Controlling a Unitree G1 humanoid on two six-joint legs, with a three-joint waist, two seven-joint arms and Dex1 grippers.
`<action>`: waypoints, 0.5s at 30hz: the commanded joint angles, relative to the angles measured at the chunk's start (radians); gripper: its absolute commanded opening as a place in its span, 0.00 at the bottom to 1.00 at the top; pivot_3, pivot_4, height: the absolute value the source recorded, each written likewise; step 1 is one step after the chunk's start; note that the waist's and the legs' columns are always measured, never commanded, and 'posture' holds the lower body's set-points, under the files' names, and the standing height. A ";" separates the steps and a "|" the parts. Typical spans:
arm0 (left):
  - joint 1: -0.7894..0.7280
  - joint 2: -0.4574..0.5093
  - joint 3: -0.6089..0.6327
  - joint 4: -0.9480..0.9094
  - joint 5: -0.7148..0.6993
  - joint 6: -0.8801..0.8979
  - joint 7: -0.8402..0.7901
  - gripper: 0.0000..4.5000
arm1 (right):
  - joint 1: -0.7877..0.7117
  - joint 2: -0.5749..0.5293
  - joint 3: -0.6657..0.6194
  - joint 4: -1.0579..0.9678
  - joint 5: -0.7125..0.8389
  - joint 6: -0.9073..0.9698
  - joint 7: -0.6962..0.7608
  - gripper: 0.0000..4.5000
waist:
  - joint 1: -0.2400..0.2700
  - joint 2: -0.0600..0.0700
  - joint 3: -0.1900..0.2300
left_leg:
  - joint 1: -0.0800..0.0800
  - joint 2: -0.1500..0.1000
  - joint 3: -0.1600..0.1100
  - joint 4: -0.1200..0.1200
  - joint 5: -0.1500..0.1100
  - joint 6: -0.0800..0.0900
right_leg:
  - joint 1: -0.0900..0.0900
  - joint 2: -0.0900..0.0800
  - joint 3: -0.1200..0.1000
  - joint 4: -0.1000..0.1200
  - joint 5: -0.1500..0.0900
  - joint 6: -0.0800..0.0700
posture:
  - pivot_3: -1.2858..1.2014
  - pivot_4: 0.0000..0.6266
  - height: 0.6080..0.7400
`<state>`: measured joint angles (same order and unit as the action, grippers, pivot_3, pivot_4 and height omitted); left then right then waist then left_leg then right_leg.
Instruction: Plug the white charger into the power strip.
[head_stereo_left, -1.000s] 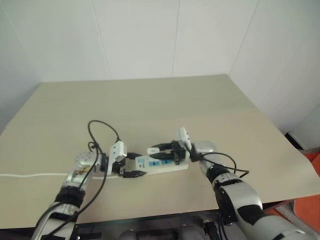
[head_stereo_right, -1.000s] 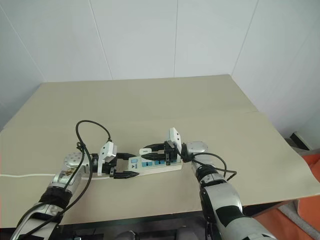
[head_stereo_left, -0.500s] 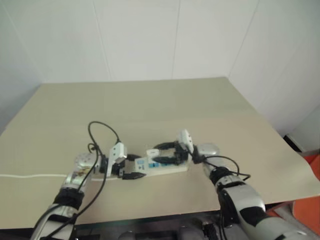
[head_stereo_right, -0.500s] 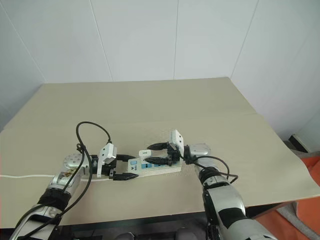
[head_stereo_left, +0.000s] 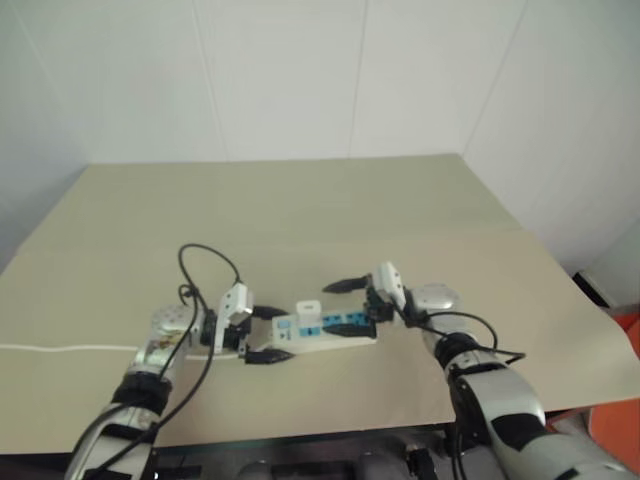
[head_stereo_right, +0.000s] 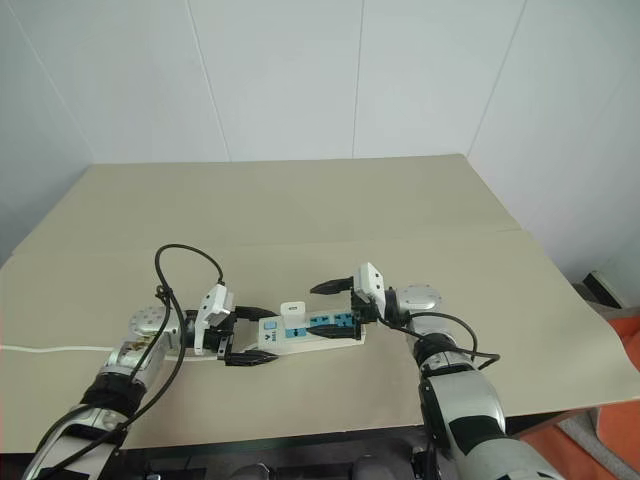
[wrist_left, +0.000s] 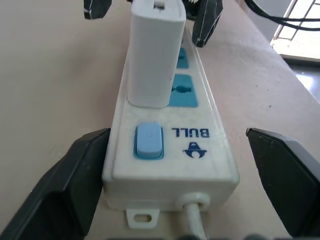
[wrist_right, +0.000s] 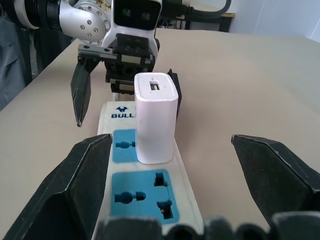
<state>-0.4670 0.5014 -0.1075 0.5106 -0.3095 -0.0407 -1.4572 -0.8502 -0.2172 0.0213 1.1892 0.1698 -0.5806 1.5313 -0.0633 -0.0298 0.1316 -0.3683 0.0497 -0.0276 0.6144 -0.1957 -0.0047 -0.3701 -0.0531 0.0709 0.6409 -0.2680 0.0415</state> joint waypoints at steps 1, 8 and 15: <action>0.005 0.018 0.031 -0.060 -0.041 -0.003 -0.039 0.99 | 0.046 -0.022 0.022 0.050 -0.055 -0.006 0.022 1.00 | 0.001 0.000 0.000 | 0.000 0.000 0.000 0.000 0.000 0.000 | 0.000 0.000 0.000 0.000 0.000 0.000 | 0.52 0.24 1.00; 0.087 0.120 0.149 -0.313 -0.189 0.129 -0.046 0.99 | 0.014 -0.085 -0.010 -0.038 0.053 -0.031 0.083 1.00 | 0.002 0.001 0.008 | -0.001 0.000 0.000 0.000 0.000 0.000 | 0.000 -0.001 0.000 -0.001 0.000 0.000 | 0.52 0.24 1.00; 0.124 0.268 0.241 -0.348 -0.182 0.118 -0.050 0.99 | -0.010 -0.449 0.065 -0.328 0.250 0.094 0.083 1.00 | 0.022 0.013 0.029 | -0.020 -0.003 0.003 0.000 0.001 0.000 | -0.019 -0.005 0.001 -0.001 0.004 -0.004 | 0.52 0.24 1.00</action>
<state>-0.3438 0.7493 0.1033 0.1804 -0.4779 0.0905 -1.5019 -0.8465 -0.6158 0.0683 0.9561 0.3549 -0.5128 1.5611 -0.0411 -0.0170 0.1608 -0.3903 0.0468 -0.0248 0.6143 -0.1950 -0.0050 -0.3904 -0.0584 0.0706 0.6393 -0.2644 0.0381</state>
